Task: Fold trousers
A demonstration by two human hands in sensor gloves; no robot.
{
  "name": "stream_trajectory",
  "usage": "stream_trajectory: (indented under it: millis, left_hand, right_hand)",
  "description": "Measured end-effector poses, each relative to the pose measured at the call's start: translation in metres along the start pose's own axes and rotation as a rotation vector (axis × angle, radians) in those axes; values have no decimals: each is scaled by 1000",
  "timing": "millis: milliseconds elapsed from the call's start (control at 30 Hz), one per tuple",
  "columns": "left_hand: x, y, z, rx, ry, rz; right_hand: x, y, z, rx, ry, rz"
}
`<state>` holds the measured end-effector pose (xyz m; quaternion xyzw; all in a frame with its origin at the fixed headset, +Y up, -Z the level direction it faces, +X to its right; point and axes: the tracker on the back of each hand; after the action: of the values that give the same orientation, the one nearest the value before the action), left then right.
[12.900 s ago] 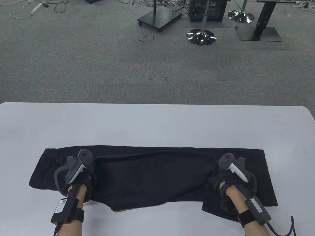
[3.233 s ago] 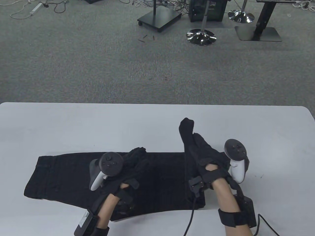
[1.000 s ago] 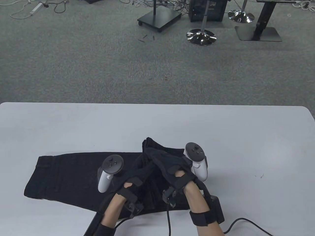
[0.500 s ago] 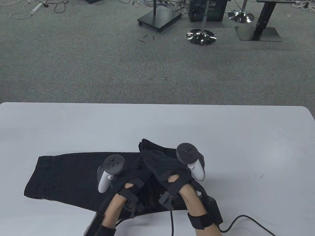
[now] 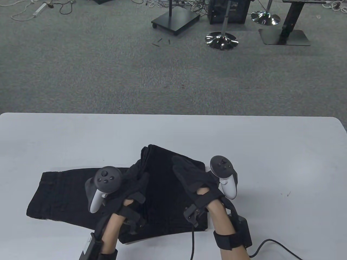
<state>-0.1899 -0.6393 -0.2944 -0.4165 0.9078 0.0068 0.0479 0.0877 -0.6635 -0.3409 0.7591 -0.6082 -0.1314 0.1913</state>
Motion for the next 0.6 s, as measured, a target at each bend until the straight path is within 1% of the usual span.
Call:
stream_trajectory:
  millis: [67, 167, 300, 367, 467, 533, 600]
  left_hand:
    - [-12, 18, -8, -65, -17, 36]
    - [-24, 48, -18, -171, -4, 123]
    - [-23, 86, -25, -275, 68, 238]
    - [-14, 104, -28, -329, 121, 280]
    - [8, 131, -29, -401, 224, 353]
    - [29, 146, -29, -405, 308, 383]
    - [56, 152, -26, -407, 403, 437]
  right_hand:
    - [0, -1, -1, -1, -2, 3]
    - [0, -1, -1, 0, -3, -4]
    - [1, 1, 0, -6, -1, -13]
    - [1, 3, 1, -13, -2, -19]
    - [1, 4, 1, -20, -3, -21]
    - [2, 4, 2, -19, -4, -25]
    - [3, 7, 3, -22, 0, -39]
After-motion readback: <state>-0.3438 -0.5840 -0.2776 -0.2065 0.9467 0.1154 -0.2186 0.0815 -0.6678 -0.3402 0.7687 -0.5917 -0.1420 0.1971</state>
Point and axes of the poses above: the tracker on the back of each hand, its own x axis roughly to the little-finger side, its own z axis roughly from the wrist to the fingertips, y = z × x, and after that the axes turned 3 degrees about -x, right-handed
